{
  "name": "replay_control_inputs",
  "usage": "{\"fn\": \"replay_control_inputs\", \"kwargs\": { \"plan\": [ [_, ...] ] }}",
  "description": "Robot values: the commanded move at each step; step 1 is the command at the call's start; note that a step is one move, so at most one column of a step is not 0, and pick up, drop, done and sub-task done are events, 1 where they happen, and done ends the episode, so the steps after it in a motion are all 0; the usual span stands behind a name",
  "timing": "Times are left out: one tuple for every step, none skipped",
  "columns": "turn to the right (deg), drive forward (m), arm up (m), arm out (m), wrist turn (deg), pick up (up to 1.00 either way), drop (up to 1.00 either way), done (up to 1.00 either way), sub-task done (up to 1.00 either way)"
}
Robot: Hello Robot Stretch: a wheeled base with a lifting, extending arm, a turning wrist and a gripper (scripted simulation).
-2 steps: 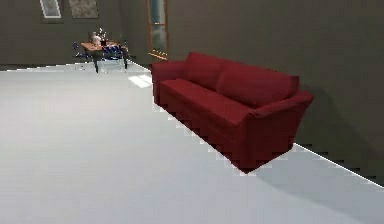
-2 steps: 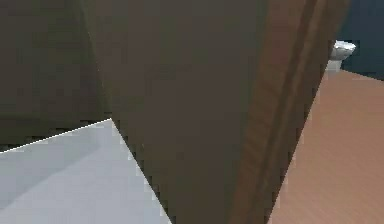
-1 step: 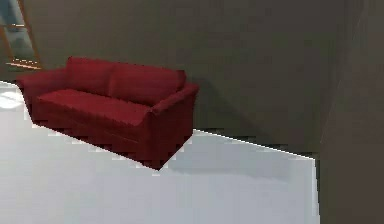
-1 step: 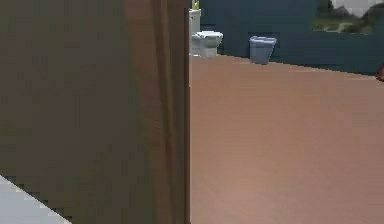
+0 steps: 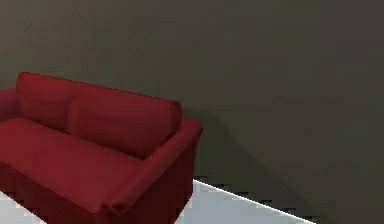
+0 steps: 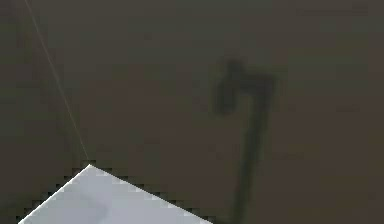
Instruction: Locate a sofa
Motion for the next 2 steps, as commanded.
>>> {"fn": "replay_control_inputs", "kwargs": {
  "plan": [
    [12.0,0.00,0.00,0.00,0.0,0.00,0.00,0.00,0.00],
    [0.0,0.15,0.00,0.00,0.0,0.00,0.00,0.00,0.00]
  ]
}}
